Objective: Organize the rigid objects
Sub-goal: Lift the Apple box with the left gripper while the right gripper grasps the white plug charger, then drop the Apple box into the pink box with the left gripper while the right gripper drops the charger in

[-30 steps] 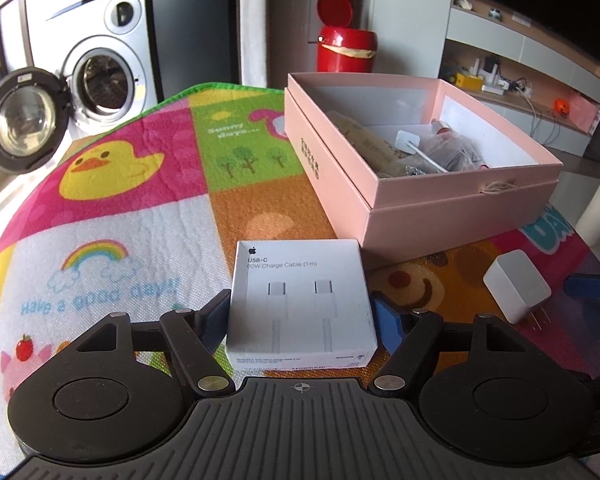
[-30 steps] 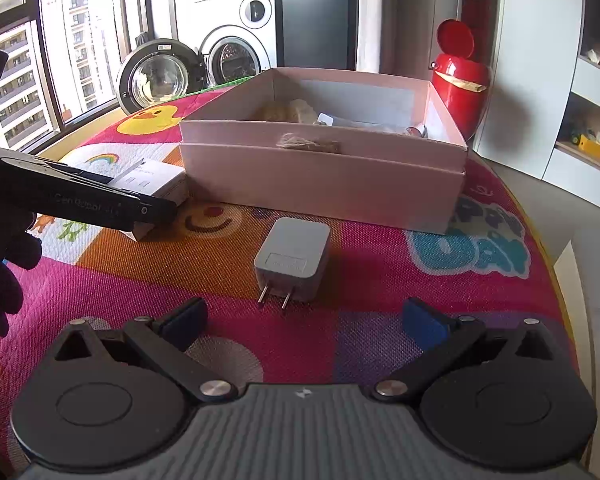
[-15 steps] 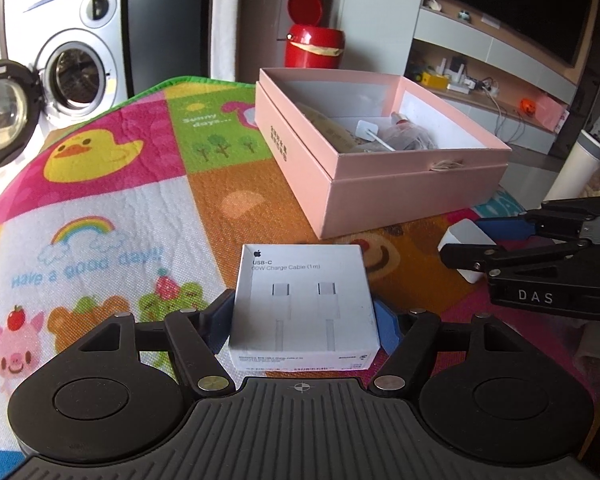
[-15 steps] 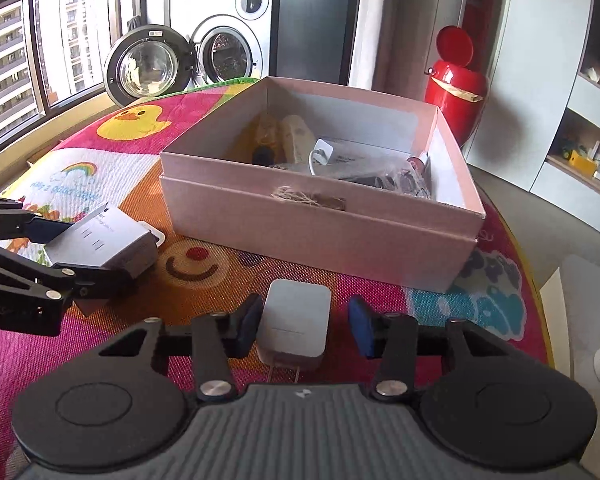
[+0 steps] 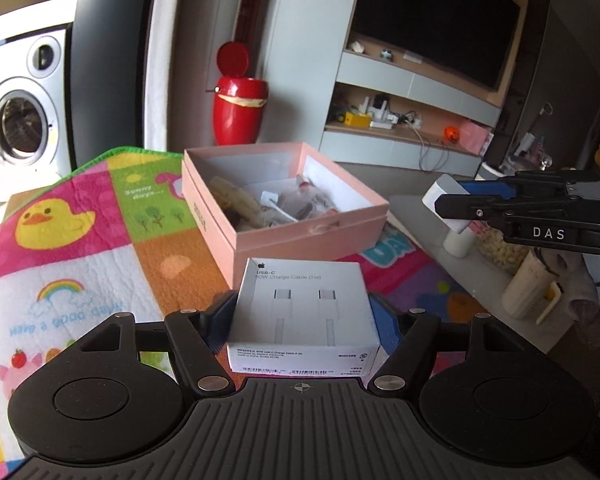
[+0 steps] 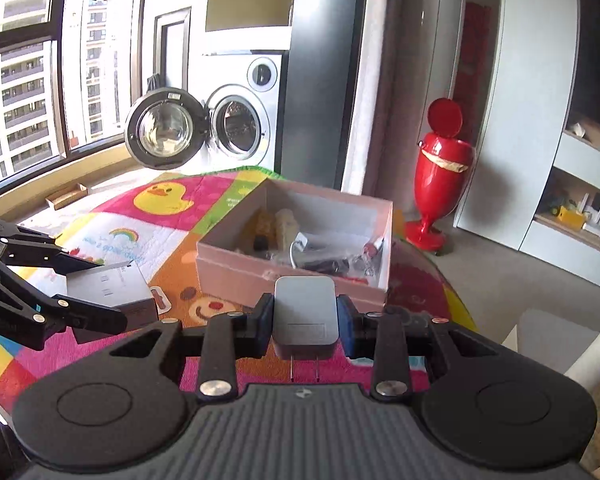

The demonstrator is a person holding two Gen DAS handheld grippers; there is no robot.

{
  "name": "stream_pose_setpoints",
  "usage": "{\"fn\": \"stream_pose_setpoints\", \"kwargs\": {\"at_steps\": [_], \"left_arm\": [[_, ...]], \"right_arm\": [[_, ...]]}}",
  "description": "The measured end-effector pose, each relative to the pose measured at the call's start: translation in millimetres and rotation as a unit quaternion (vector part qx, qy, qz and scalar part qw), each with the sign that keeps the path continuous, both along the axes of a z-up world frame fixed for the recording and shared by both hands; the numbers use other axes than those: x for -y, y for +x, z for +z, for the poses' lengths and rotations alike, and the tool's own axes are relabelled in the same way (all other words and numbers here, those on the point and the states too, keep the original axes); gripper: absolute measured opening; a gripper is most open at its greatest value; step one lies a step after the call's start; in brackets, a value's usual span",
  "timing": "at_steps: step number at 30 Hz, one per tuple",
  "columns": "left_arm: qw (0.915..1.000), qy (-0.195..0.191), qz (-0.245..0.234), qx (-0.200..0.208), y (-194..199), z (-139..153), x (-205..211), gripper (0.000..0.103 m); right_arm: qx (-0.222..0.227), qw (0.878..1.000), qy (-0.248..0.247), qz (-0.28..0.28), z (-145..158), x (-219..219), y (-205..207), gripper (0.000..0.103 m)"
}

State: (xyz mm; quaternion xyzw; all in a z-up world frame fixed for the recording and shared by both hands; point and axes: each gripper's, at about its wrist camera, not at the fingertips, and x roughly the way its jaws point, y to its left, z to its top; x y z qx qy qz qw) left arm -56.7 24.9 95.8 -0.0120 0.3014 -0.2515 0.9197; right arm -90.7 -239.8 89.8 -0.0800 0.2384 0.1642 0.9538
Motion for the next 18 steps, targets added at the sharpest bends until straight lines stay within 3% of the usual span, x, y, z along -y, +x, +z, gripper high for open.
{"fn": "stream_pose_setpoints", "kwargs": {"at_steps": [3, 6, 8, 12, 18], "left_arm": [[0.9975, -0.016, 0.003, 0.068, 14, 46, 7, 0.075], [0.9894, -0.030, 0.010, 0.142, 33, 87, 17, 0.075], [0.9860, -0.044, 0.017, 0.160, 53, 101, 25, 0.075], [0.9906, -0.067, 0.030, 0.116, 109, 94, 43, 0.075], [0.9974, -0.042, 0.048, 0.034, 179, 30, 63, 0.075]], "right_arm": [[0.062, 0.998, 0.024, -0.009, 42, 11, 0, 0.032], [0.108, 0.993, 0.037, -0.018, 73, 16, 9, 0.032], [0.125, 0.991, 0.040, -0.031, 83, 17, 22, 0.032], [0.111, 0.991, 0.049, -0.050, 80, 17, 61, 0.032], [0.032, 0.996, 0.040, -0.071, 28, 11, 128, 0.032]]}}
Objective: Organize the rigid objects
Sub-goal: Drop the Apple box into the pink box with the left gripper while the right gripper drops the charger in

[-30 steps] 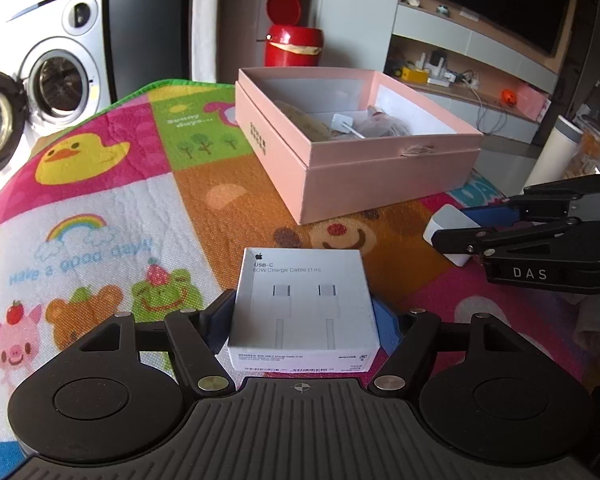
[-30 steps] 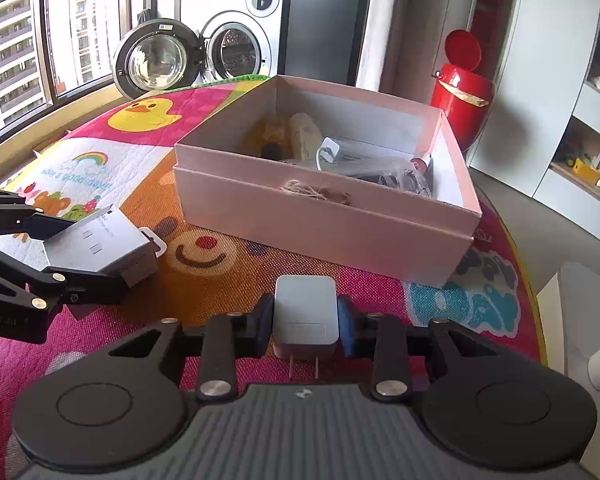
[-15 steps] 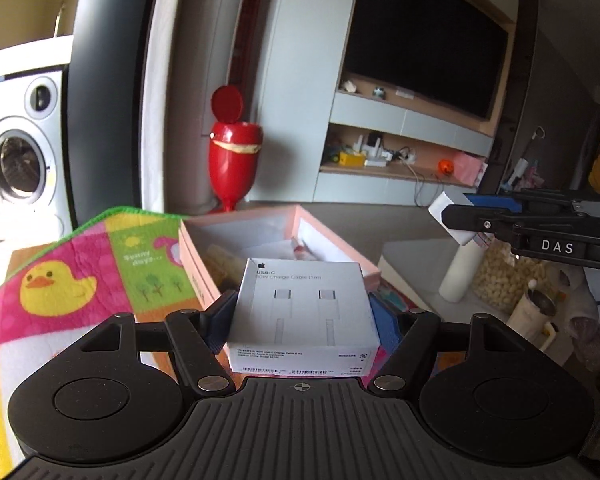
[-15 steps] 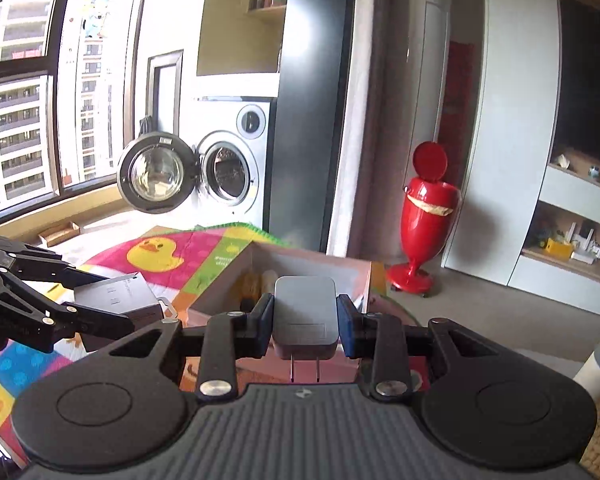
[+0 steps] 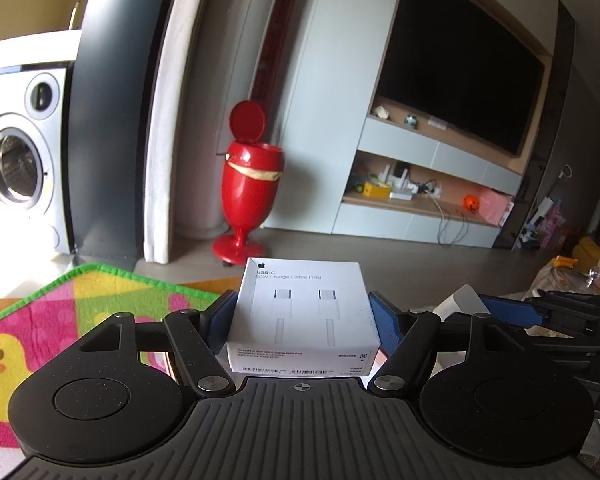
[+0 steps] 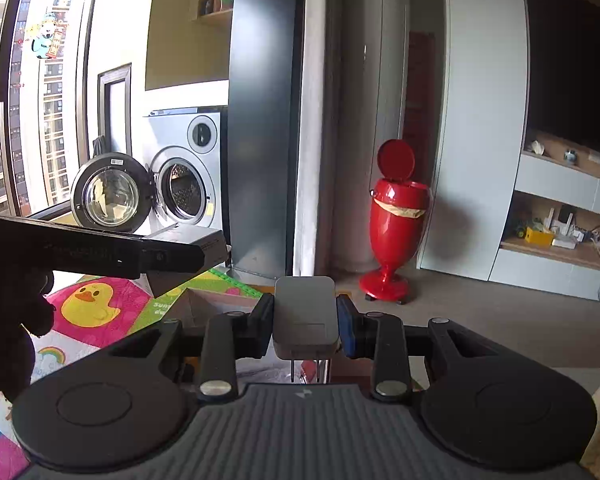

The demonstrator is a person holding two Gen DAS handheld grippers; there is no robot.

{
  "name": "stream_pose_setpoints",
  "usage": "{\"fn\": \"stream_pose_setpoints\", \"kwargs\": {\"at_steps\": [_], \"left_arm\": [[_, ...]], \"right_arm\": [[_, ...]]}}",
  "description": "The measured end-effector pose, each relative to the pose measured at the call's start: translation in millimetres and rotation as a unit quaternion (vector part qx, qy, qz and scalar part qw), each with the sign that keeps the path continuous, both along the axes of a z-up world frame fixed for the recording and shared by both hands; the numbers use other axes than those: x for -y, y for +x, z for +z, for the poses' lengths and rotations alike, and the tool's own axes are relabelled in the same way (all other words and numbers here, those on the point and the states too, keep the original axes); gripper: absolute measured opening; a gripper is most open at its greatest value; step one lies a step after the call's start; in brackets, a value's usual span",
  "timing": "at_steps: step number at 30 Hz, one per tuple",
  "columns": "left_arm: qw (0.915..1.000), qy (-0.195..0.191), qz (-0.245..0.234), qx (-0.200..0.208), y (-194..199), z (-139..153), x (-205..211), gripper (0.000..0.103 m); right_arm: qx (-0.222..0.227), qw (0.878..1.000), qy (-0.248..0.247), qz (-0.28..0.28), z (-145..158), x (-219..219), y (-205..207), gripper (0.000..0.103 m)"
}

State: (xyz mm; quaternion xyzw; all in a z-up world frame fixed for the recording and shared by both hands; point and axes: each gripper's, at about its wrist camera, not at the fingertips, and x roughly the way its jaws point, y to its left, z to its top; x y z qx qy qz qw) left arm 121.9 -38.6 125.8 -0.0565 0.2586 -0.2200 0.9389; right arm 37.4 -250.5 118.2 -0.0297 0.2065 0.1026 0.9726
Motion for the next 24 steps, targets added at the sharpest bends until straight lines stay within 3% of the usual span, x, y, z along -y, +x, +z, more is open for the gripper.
{"fn": "stream_pose_setpoints", "kwargs": {"at_steps": [5, 9, 12, 18, 24], "left_arm": [[0.9984, 0.007, 0.025, -0.051, 33, -42, -2, 0.073], [0.9975, -0.001, 0.019, -0.068, 33, -56, -13, 0.072], [0.9980, -0.005, 0.027, -0.056, 9, -53, -24, 0.072], [0.9961, 0.035, 0.079, -0.017, -74, -47, -51, 0.072], [0.9882, 0.070, 0.127, -0.050, -136, -81, -64, 0.072]], "right_arm": [[-0.065, 0.998, 0.023, 0.009, -35, -4, 46, 0.035], [-0.075, 0.997, 0.024, -0.003, -50, -7, 47, 0.056], [-0.071, 0.997, 0.013, -0.008, -55, -8, 31, 0.063], [-0.067, 0.997, -0.001, -0.022, -66, -8, -19, 0.081], [-0.099, 0.995, -0.001, -0.024, -98, -22, -59, 0.089]]}}
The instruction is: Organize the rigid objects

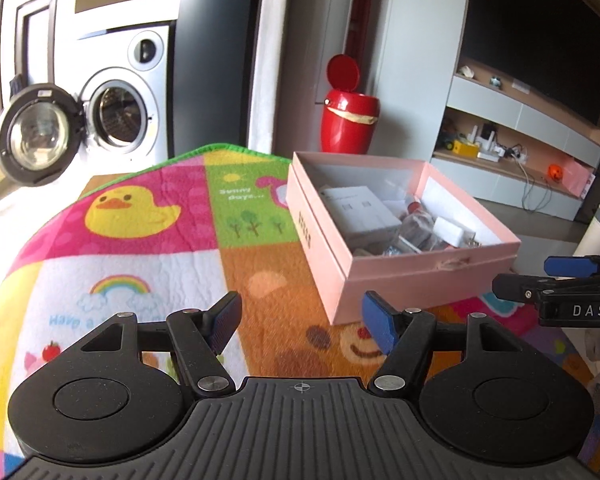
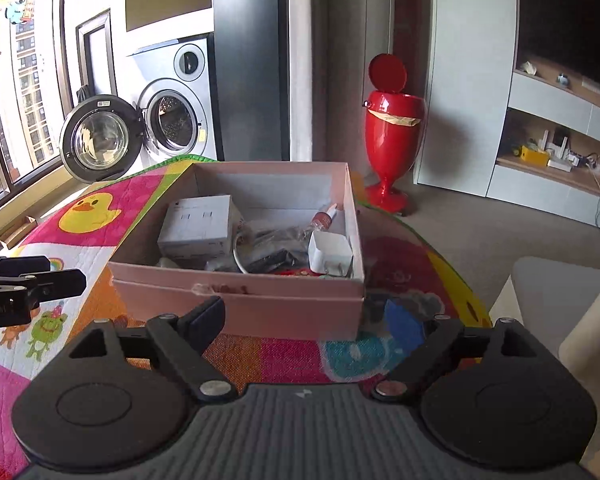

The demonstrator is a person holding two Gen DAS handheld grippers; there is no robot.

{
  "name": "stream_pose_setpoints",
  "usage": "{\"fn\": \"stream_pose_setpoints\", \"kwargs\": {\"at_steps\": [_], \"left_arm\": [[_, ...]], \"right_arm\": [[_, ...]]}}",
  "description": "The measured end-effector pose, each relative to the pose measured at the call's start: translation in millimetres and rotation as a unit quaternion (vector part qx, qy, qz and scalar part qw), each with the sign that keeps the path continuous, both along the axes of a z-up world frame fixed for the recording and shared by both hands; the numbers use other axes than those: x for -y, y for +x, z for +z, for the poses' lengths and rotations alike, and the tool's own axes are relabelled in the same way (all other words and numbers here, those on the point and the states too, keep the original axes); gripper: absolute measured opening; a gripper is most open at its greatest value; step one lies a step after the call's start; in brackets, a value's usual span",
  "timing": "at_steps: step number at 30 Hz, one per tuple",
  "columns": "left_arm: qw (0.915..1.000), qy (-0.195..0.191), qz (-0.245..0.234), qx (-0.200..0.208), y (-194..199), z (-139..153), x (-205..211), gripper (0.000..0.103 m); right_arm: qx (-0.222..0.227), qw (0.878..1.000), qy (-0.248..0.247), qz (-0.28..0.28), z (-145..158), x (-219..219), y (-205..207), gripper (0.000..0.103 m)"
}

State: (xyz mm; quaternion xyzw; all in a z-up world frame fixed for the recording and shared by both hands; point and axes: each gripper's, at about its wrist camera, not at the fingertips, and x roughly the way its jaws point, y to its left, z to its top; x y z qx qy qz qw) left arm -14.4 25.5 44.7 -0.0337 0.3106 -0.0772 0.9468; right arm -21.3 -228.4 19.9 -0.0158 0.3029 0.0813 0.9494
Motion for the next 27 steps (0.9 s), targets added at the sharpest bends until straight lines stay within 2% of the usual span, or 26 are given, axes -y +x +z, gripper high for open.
{"fn": "stream_pose_setpoints", "kwargs": {"at_steps": [3, 6, 7, 8, 10, 11, 13, 17, 23, 27], "left_arm": [[0.9997, -0.006, -0.003, -0.024, -9, -18, 3, 0.072], [0.9995, 0.011, -0.005, -0.028, -12, -32, 15, 0.072], [0.9993, 0.021, -0.002, -0.032, -11, -37, 20, 0.072], [0.9990, 0.035, 0.005, -0.028, -10, -40, 26, 0.072], [0.9979, 0.062, 0.016, -0.011, -11, -45, 36, 0.073], [0.9977, 0.064, 0.020, -0.004, -12, -46, 38, 0.074], [0.9978, 0.061, 0.025, -0.003, -12, -47, 39, 0.075], [0.9979, 0.057, 0.029, -0.004, -11, -46, 40, 0.076], [0.9976, 0.059, 0.037, -0.008, -6, -46, 44, 0.080], [0.9975, 0.058, 0.039, -0.008, -6, -47, 45, 0.081]], "right_arm": [[-0.032, 0.999, -0.020, 0.002, -25, -16, -3, 0.089], [-0.062, 0.997, -0.046, 0.009, -48, -28, 0, 0.090], [-0.049, 0.998, -0.042, -0.001, -51, -27, -2, 0.100], [-0.044, 0.998, -0.045, -0.017, -52, -26, -2, 0.103], [-0.053, 0.998, -0.033, -0.031, -54, -21, 1, 0.103], [-0.057, 0.998, -0.021, -0.033, -54, -17, 2, 0.103], [-0.059, 0.998, -0.002, -0.037, -56, -12, 3, 0.103], [-0.032, 0.999, -0.006, -0.031, -58, -12, -1, 0.103], [-0.009, 0.999, -0.038, -0.031, -57, -23, 3, 0.103], [-0.021, 0.999, -0.005, -0.029, -58, -14, 6, 0.103]]}}
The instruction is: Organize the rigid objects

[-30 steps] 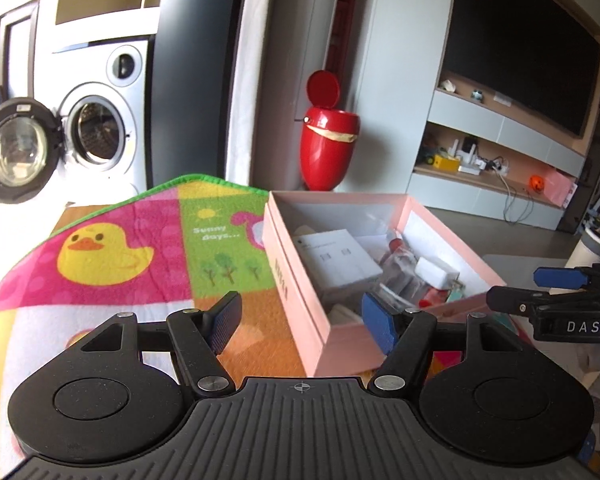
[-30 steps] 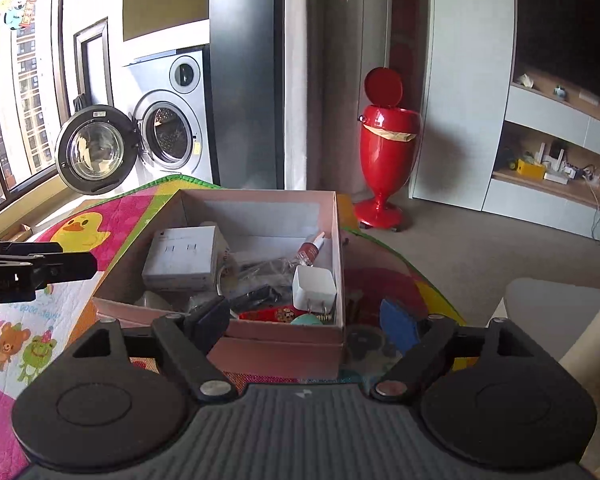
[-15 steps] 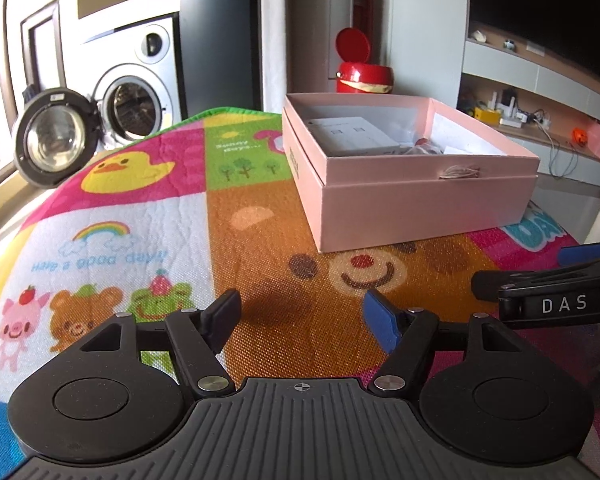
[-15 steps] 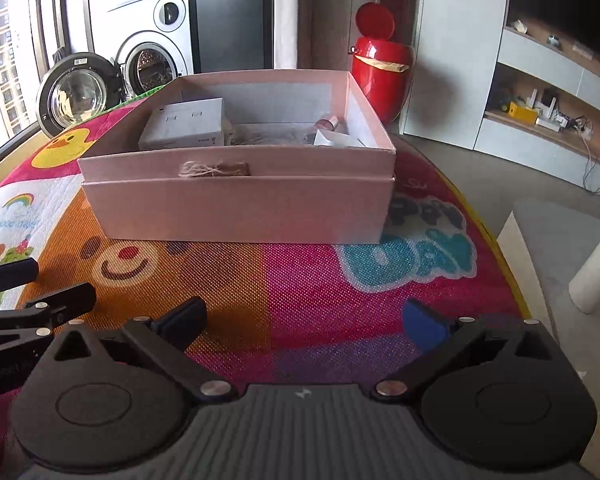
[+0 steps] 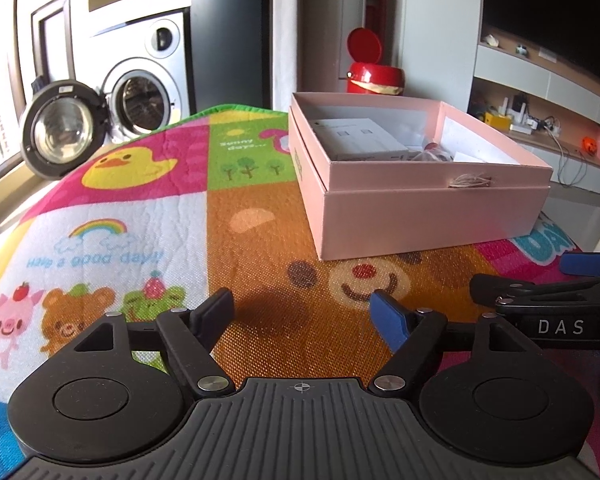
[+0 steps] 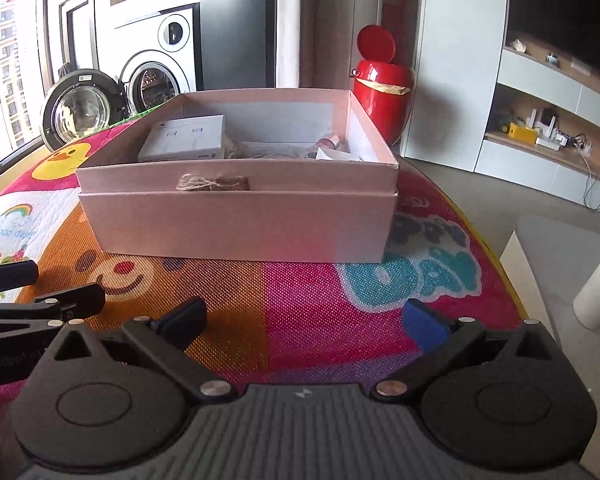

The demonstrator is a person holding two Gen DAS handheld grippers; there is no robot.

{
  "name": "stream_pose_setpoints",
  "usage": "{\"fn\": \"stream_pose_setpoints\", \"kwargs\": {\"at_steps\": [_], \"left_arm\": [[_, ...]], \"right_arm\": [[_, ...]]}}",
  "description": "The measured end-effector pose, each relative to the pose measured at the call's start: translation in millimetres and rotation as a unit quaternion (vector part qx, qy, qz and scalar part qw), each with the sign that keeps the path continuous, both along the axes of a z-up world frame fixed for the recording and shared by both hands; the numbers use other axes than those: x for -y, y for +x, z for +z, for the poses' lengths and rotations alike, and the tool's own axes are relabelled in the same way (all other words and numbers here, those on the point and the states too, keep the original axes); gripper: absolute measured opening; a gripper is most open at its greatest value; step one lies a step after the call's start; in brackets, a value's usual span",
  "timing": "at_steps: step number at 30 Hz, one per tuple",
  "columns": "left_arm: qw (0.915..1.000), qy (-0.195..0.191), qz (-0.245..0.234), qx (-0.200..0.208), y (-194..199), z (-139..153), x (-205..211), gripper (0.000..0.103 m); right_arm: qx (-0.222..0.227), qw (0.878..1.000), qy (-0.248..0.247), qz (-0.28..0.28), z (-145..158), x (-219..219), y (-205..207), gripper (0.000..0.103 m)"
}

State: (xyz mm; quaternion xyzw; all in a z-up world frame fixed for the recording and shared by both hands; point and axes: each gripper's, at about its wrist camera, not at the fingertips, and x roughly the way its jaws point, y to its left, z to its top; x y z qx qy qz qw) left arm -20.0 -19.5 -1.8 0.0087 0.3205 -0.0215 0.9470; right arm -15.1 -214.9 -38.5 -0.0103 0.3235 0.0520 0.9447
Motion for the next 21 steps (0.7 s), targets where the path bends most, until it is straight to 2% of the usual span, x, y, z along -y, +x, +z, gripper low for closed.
{"fn": "stream_pose_setpoints", "kwargs": {"at_steps": [21], "left_arm": [[1.0000, 0.004, 0.006, -0.001, 2.6, -0.6, 2.6, 0.083]], "right_arm": [[0.005, 1.000, 0.003, -0.002, -2.9, -0.3, -3.8, 0.103]]}}
